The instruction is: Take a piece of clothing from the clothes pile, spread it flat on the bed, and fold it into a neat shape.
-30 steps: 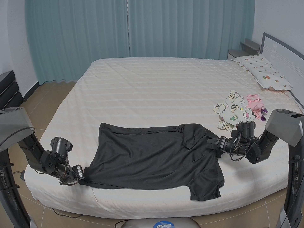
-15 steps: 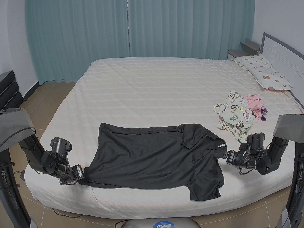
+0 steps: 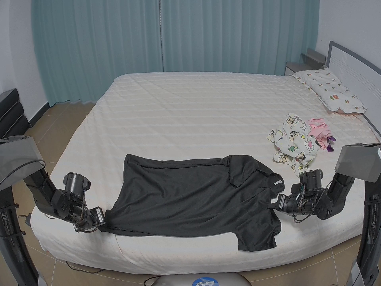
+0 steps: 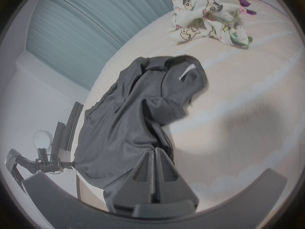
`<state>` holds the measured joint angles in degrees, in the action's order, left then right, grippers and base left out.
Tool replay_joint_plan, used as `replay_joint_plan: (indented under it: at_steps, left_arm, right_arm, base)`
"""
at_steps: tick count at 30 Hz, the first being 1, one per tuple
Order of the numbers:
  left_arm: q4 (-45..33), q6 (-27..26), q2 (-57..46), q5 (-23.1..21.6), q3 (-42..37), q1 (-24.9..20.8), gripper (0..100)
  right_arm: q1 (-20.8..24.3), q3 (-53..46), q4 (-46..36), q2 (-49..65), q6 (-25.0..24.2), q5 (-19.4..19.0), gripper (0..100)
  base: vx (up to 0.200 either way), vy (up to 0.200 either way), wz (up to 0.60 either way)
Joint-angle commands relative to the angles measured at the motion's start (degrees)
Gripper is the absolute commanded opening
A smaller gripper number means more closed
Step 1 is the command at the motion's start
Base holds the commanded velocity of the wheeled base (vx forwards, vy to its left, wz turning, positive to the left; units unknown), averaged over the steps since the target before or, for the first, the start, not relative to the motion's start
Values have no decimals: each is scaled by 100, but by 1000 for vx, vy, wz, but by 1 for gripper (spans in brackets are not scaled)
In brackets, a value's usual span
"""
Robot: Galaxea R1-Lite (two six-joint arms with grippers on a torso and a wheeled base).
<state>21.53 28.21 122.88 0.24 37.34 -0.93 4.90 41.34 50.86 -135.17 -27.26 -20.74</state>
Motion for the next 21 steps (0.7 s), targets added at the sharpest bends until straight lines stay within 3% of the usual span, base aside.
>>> replay_joint_plan:
  at_steps: [1,9,10,16,21]
  left_arm:
    - [0,0,25,2,1,5,0]
    - [0,0,34,-7,1,-4,0]
    - [0,0,34,-7,1,-4,0]
    - [0,0,61,-42,10,5,0]
    - [9,-8,43,-51,1,-4,0]
  right_arm:
    - [-77,287,-23,122,1,8,0]
    - [-15,586,-23,8,45,-1,0]
    - [11,603,-15,-53,54,-1,100]
    - [-68,375,47,158,36,70,100]
    - [-270,-451,126,641,54,8,100]
  base:
    - [0,0,0]
    - [0,0,0]
    - [0,0,0]
    - [0,0,0]
    - [0,0,0]
